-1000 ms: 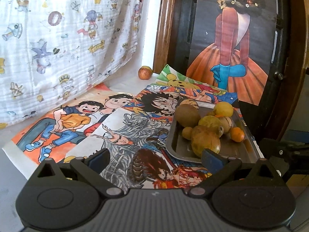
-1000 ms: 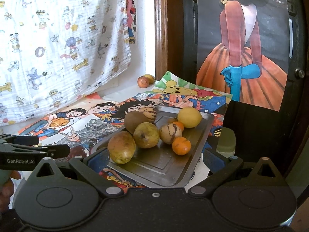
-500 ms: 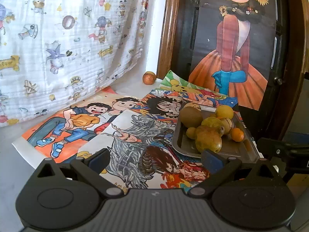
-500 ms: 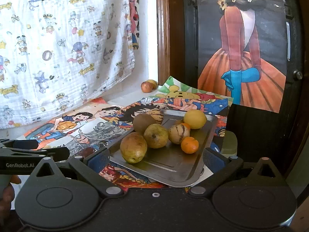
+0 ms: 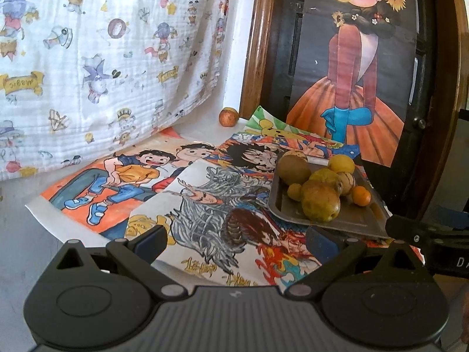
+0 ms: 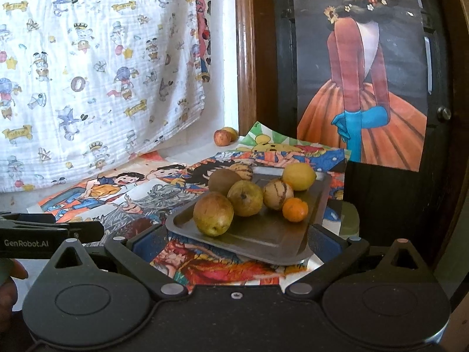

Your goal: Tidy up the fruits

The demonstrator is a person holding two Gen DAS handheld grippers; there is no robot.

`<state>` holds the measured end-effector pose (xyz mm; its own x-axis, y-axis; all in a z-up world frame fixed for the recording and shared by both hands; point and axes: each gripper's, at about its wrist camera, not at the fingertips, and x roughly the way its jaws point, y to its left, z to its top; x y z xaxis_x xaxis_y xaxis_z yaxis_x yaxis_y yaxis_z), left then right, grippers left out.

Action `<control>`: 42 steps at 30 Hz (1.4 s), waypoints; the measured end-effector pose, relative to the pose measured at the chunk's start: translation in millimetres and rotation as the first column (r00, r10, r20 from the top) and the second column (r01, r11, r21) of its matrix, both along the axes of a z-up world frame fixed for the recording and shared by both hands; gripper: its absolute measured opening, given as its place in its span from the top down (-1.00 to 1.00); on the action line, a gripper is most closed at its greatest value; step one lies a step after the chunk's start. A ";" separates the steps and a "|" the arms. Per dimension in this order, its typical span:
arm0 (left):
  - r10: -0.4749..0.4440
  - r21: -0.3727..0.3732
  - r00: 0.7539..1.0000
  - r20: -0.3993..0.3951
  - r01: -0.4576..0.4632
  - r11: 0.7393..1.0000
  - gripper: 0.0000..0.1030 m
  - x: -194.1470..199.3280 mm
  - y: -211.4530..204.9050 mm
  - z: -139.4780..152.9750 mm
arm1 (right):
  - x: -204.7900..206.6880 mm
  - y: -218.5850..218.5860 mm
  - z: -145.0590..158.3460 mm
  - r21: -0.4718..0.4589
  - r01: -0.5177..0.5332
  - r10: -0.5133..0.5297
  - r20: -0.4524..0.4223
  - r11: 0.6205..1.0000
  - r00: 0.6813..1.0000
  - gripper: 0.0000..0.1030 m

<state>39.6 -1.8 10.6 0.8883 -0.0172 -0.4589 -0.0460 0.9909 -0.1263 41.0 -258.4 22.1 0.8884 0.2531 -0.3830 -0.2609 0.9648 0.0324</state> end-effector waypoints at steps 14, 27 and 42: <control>-0.002 -0.029 1.000 -0.009 0.002 1.000 -0.99 -7.4 10.5 -5.1 | -9.4 -5.7 -7.7 0.002 0.052 -0.052 0.002 0.999 0.999 -0.99; 0.008 -0.050 0.999 -0.044 -0.011 0.999 -0.99 -6.5 17.0 -10.9 | -7.6 1.1 -11.6 -0.024 0.047 -0.047 -0.011 0.999 0.999 -0.99; 0.009 -0.050 0.998 -0.060 -0.012 0.999 -0.99 -3.8 16.7 -13.2 | -6.6 3.1 -13.9 -0.028 0.042 -0.043 -0.021 0.999 0.999 -0.99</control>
<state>35.8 15.0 -2.6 0.8597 -0.0327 -0.5097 -0.0651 0.9828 -0.1728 34.3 -255.4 8.2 0.8895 0.2048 -0.4086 -0.2195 0.9756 0.0112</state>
